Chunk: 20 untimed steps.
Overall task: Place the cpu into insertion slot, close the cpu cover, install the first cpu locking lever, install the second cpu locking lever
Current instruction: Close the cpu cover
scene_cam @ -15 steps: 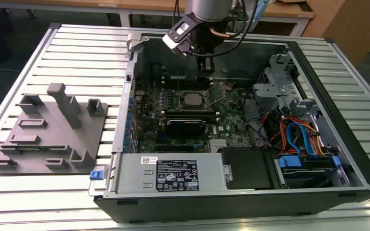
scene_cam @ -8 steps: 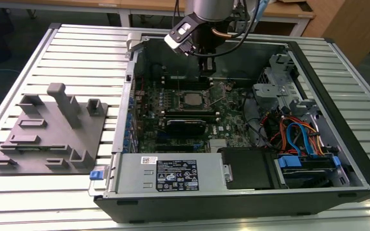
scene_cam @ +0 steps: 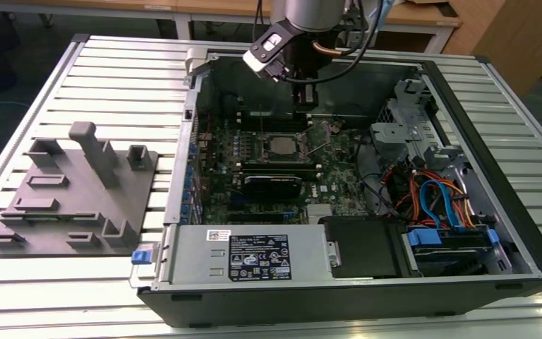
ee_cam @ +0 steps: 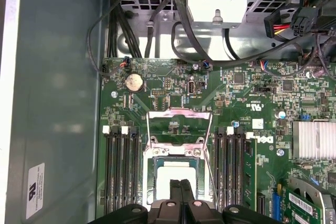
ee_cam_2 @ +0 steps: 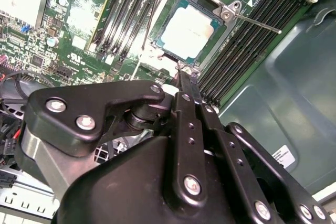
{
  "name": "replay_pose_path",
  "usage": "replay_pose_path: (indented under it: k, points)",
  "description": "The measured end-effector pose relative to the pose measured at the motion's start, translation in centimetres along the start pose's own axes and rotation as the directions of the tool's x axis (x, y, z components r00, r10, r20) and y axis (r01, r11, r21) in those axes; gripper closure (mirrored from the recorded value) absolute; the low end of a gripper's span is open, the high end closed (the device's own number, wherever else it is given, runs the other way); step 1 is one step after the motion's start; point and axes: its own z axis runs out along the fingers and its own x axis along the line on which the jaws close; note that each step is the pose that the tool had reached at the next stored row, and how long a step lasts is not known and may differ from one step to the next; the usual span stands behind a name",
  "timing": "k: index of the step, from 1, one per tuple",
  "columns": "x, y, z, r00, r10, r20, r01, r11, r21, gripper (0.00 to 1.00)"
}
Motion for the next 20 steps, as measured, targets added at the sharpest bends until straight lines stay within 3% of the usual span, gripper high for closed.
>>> replay_pose_path:
  k: [11,15,17,20]
  points:
    - [0.00,0.44,0.02,1.0000,0.000,-0.0001,0.000,1.0000,0.0000,0.90]
    - [0.00,1.01,0.05,1.0000,0.000,-0.0001,0.000,1.0000,0.0015,0.90]
    - [0.00,1.43,0.07,1.0000,0.000,-0.0001,0.000,1.0000,0.0056,0.90]
    - [0.00,1.96,0.09,1.0000,0.000,0.0000,0.000,0.9997,0.0240,0.90]
